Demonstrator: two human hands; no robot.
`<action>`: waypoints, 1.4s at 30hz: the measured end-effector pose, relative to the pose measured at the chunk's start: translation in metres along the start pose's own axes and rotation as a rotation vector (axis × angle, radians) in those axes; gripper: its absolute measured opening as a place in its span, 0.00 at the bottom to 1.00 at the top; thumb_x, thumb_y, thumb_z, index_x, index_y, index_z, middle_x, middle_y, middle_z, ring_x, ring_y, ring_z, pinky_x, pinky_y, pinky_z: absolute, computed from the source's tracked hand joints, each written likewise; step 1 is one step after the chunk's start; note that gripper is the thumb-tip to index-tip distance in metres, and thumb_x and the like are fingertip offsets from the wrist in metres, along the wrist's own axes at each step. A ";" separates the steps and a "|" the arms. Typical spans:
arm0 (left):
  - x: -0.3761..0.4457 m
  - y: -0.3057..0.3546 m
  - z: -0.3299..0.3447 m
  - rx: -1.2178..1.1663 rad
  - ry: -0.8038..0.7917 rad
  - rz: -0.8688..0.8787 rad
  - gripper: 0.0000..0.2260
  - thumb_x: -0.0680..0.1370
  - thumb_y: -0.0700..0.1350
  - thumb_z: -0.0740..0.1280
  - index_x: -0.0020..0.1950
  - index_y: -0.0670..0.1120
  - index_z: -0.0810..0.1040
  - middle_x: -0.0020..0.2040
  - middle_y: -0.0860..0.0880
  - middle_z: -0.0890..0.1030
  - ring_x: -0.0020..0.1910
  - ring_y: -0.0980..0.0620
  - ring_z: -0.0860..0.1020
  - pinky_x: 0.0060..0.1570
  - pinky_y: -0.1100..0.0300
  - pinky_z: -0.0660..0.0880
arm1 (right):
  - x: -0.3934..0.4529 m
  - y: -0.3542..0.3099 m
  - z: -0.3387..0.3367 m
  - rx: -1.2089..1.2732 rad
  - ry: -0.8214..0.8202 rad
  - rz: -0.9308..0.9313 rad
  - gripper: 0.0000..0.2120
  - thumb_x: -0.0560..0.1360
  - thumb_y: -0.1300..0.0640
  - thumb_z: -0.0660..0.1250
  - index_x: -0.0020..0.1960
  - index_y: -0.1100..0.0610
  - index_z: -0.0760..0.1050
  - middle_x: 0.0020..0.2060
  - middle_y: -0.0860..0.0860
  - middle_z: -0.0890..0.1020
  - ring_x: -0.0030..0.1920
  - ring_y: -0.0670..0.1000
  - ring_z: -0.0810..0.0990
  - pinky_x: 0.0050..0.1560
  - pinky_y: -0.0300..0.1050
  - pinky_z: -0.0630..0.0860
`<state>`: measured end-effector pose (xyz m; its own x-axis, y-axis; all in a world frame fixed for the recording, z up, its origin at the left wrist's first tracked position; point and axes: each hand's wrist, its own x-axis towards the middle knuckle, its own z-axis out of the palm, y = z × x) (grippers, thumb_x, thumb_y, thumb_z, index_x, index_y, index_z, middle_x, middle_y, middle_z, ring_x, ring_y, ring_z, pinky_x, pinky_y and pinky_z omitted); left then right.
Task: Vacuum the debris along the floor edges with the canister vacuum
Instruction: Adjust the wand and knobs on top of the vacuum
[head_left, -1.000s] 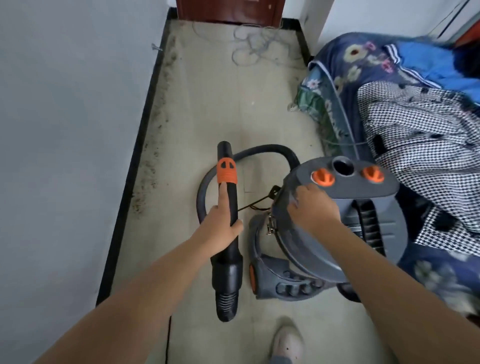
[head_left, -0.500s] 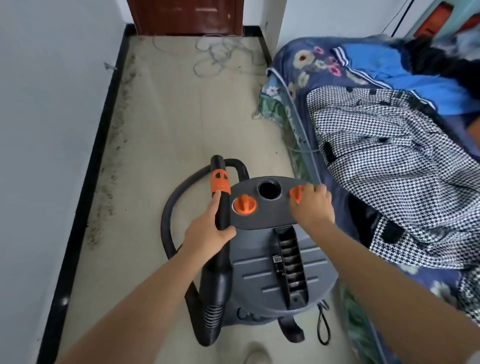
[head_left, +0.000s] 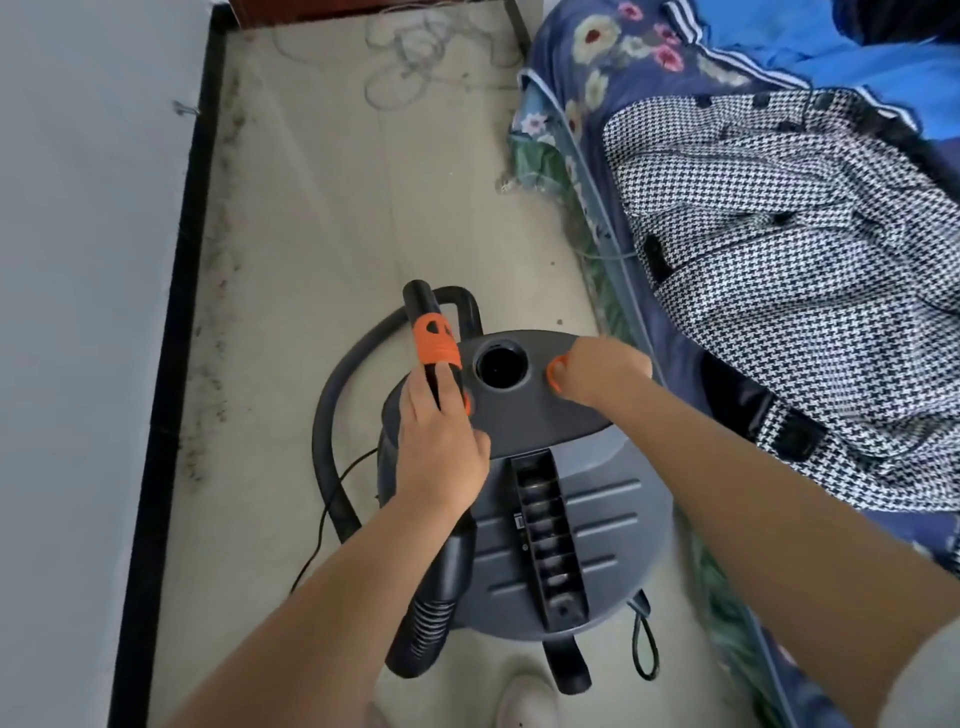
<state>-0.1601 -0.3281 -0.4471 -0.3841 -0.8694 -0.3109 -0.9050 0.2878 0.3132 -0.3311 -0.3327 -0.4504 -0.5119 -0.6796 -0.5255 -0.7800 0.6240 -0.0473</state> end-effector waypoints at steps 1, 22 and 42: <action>0.002 0.000 -0.002 -0.009 0.007 0.008 0.31 0.79 0.43 0.58 0.76 0.40 0.44 0.75 0.38 0.49 0.74 0.41 0.52 0.72 0.55 0.53 | 0.000 0.000 0.000 -0.038 0.013 -0.030 0.09 0.78 0.54 0.54 0.48 0.57 0.71 0.52 0.56 0.79 0.46 0.57 0.74 0.45 0.44 0.66; 0.015 0.000 -0.013 -0.010 -0.087 0.175 0.31 0.80 0.40 0.56 0.75 0.35 0.40 0.75 0.38 0.38 0.76 0.43 0.42 0.73 0.58 0.45 | -0.113 -0.020 0.141 0.184 0.673 -0.088 0.24 0.82 0.48 0.41 0.64 0.64 0.63 0.63 0.65 0.73 0.65 0.61 0.66 0.64 0.58 0.68; 0.021 0.058 0.011 0.095 -0.172 0.319 0.35 0.78 0.40 0.60 0.75 0.35 0.39 0.75 0.37 0.37 0.75 0.42 0.40 0.72 0.58 0.45 | -0.089 0.036 0.143 0.025 0.813 -0.070 0.22 0.73 0.56 0.54 0.65 0.63 0.62 0.63 0.59 0.76 0.64 0.60 0.74 0.62 0.53 0.70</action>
<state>-0.2221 -0.3252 -0.4451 -0.6673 -0.6519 -0.3601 -0.7447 0.5766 0.3362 -0.2621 -0.1948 -0.5265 -0.5709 -0.7789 0.2596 -0.8166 0.5715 -0.0811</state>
